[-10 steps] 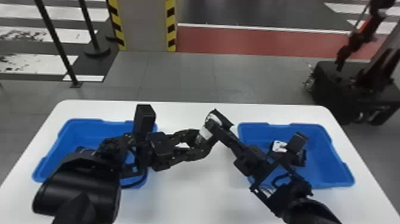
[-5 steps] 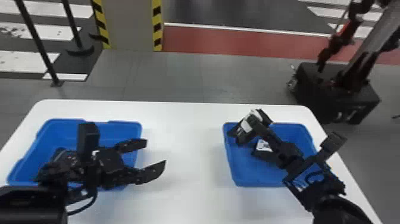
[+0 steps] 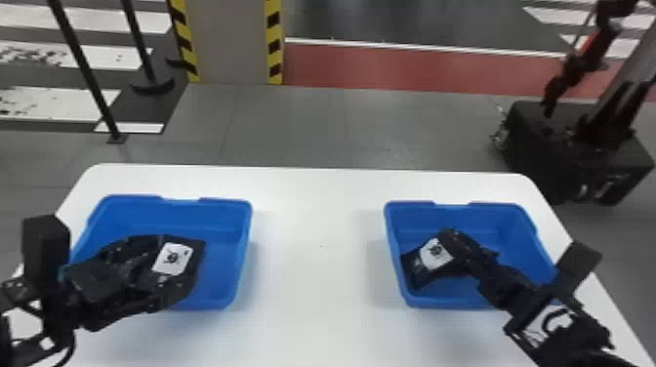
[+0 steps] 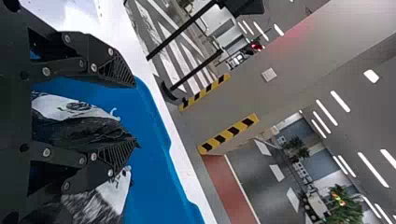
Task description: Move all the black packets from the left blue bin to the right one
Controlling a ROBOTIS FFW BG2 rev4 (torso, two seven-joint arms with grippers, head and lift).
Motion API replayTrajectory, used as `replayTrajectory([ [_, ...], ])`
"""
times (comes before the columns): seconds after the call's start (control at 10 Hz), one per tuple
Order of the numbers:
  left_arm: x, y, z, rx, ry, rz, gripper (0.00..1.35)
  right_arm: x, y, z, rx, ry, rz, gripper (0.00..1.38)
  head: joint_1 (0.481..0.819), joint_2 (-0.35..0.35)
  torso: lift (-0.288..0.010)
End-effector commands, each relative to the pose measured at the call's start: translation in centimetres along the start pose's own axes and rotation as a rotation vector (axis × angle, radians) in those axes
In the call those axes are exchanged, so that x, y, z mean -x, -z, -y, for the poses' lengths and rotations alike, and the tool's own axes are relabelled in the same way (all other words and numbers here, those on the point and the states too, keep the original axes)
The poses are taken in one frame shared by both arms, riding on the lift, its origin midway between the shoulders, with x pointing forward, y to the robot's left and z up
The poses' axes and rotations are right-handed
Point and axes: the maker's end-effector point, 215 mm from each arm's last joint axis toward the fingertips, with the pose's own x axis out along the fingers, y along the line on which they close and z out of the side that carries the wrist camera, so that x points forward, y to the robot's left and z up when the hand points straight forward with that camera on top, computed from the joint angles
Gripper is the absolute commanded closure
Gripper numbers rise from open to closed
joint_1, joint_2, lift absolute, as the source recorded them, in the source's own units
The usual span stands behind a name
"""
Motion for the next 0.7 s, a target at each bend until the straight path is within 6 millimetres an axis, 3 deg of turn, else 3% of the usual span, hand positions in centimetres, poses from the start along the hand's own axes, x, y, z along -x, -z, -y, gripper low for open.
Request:
replayTrajectory([
  [0.0,2.3,0.4,-2.6,-0.008,-0.072,-0.024,0.16,2.2,-3.5,-1.8,0.107,0.026,0.109,0.14,0.695,-0.029,-0.11],
  [0.1,3.1,0.8,-3.9,-0.009,-0.108,-0.046,0.16,4.0,-5.6,-4.0,0.167,0.027,0.171,0.2,0.695,-0.019,-0.11],
  [0.3,4.4,3.5,-6.1,0.04,-0.189,-0.134,0.16,5.9,-5.9,-7.1,0.145,-0.002,0.215,0.22,0.695,0.033,-0.11],
  [0.4,4.1,4.7,-6.5,0.074,-0.209,-0.185,0.16,6.1,-5.3,-7.8,0.124,-0.019,0.216,0.22,0.695,0.068,-0.11],
  [0.6,1.5,5.7,-6.0,0.143,-0.187,-0.239,0.16,6.2,-5.2,-9.0,0.117,-0.057,0.215,0.22,0.695,0.102,-0.11],
])
